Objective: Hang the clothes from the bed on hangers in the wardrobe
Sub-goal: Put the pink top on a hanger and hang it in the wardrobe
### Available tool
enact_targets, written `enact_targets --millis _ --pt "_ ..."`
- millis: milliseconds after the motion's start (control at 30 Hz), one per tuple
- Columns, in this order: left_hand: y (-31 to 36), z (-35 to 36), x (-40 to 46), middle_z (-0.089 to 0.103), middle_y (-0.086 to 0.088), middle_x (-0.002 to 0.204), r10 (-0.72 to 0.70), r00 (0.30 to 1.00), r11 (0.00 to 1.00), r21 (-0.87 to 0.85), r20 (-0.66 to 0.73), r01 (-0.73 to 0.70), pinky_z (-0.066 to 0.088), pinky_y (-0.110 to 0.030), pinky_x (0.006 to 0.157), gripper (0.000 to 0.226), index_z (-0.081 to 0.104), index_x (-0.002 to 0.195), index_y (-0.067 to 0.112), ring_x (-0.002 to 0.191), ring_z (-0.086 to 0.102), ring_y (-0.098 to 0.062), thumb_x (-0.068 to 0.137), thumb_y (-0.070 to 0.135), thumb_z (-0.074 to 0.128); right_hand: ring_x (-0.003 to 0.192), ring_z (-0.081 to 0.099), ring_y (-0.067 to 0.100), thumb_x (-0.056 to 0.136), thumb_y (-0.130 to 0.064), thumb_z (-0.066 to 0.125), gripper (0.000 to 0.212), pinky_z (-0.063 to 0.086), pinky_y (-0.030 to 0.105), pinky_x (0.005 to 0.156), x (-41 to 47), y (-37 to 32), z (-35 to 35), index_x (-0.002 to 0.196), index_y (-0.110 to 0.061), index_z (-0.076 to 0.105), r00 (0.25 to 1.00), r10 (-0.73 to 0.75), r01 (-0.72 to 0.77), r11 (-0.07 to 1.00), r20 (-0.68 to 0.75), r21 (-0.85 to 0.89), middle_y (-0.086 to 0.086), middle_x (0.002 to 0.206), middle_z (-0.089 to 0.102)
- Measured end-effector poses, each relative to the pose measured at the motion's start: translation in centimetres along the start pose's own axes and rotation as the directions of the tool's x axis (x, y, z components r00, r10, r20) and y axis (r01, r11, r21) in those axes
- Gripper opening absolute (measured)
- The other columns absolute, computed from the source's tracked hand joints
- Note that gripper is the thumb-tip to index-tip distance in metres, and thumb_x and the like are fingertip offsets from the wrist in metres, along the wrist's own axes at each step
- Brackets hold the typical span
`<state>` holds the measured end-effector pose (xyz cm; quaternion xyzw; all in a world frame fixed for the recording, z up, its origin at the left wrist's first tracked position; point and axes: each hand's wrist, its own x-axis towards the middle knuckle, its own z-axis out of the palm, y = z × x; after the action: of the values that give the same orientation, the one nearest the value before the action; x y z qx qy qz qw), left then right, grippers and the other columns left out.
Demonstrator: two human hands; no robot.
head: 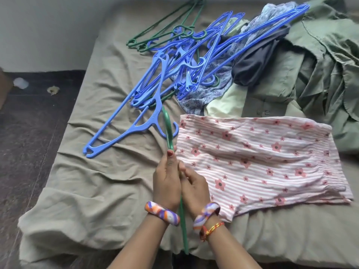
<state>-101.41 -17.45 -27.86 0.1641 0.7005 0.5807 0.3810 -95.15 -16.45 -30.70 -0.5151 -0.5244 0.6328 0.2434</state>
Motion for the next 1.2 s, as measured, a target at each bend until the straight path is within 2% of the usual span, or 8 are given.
enact_targets --millis 67,233,333,567,733,900,1033,1200 --pt "-0.3 0.0 0.6 0.063 0.006 0.072 -0.111 0.986 0.99 0.105 0.126 0.098 0.046 -0.025 0.058 0.034 0.061 0.08 0.024 0.064 0.058 -0.008 0.096 0.044 0.038 0.074 0.062 0.01 0.099 -0.024 0.04 0.028 0.048 0.027 0.065 -0.9 -0.3 -0.2 0.102 -0.02 0.067 0.987 0.152 -0.159 0.893 0.051 0.42 -0.004 0.087 0.071" --pt "-1.2 -0.4 2.4 0.065 -0.006 0.067 -0.272 0.943 0.881 0.443 0.193 0.164 0.047 -0.029 0.061 0.027 0.063 0.075 0.019 0.06 0.064 -0.017 0.096 0.014 0.046 0.067 0.063 0.016 0.091 -0.043 0.04 0.035 0.049 0.024 0.054 -2.1 1.1 -1.4 0.098 -0.019 0.064 0.964 0.257 -0.263 0.877 0.069 0.403 0.002 0.091 0.071" --pt "-2.0 -0.4 3.2 0.066 -0.016 0.109 -0.205 0.973 0.607 0.793 0.102 0.045 0.042 -0.029 0.081 0.021 0.066 0.103 0.007 0.104 0.059 -0.029 0.092 0.012 0.049 0.056 0.058 0.012 0.098 -0.03 0.039 0.025 0.048 0.023 0.048 -1.8 1.1 -2.1 0.092 -0.016 0.059 0.963 0.268 -0.251 0.858 0.025 0.448 0.001 0.082 0.066" --pt "-2.5 2.7 4.1 0.048 -0.022 0.131 -0.248 0.958 0.153 0.982 0.144 -0.108 0.041 -0.035 0.093 0.042 0.045 0.126 -0.008 0.122 0.048 -0.033 0.093 0.017 0.05 0.034 0.026 0.0 0.099 -0.008 0.036 0.023 0.021 0.012 0.033 -2.4 1.4 -1.6 0.091 -0.012 0.057 0.953 0.3 -0.2 0.721 -0.038 0.664 -0.006 0.051 0.045" --pt "-1.5 2.2 5.6 0.061 -0.021 0.113 -0.151 0.986 0.246 0.969 0.067 -0.028 0.047 -0.037 0.082 0.025 0.06 0.104 0.001 0.107 0.057 -0.038 0.082 0.014 0.059 0.036 0.025 0.0 0.099 -0.009 0.038 0.021 0.022 0.012 0.034 -3.0 1.7 -1.3 0.092 -0.013 0.057 0.951 0.303 -0.18 0.695 -0.056 0.696 -0.004 0.055 0.043" --pt "-1.4 2.1 5.1 0.055 0.002 0.129 -0.103 0.941 0.889 0.454 0.322 -0.058 0.047 -0.022 0.091 0.088 0.036 0.142 0.019 0.103 0.061 -0.006 0.058 0.026 0.061 0.034 0.026 -0.001 0.098 -0.01 0.039 0.02 0.023 0.011 0.033 -2.2 1.3 -1.3 0.092 -0.013 0.058 0.951 0.29 -0.126 0.681 -0.108 0.722 -0.006 0.052 0.044" --pt "-1.3 2.1 5.0 0.062 -0.005 0.111 -0.287 0.853 0.918 0.38 0.435 0.115 0.039 -0.003 0.06 0.064 0.043 0.139 0.007 0.077 0.054 0.002 0.079 -0.016 0.049 0.032 0.03 -0.002 0.099 -0.009 0.036 0.021 0.023 0.011 0.032 -2.0 0.5 -2.4 0.09 -0.011 0.056 0.962 0.246 -0.08 0.665 -0.116 0.743 -0.007 0.051 0.043" --pt "-0.1 1.6 4.6 0.039 -0.004 0.142 -0.147 0.918 0.947 0.32 0.368 0.024 0.031 -0.028 0.111 0.095 0.035 0.142 0.006 0.129 0.04 -0.013 0.054 0.026 0.063 0.033 0.025 -0.002 0.099 -0.009 0.036 0.023 0.021 0.01 0.031 -2.3 0.8 -4.1 0.087 -0.012 0.055 0.948 0.261 -0.037 0.657 -0.181 0.753 -0.008 0.05 0.044"
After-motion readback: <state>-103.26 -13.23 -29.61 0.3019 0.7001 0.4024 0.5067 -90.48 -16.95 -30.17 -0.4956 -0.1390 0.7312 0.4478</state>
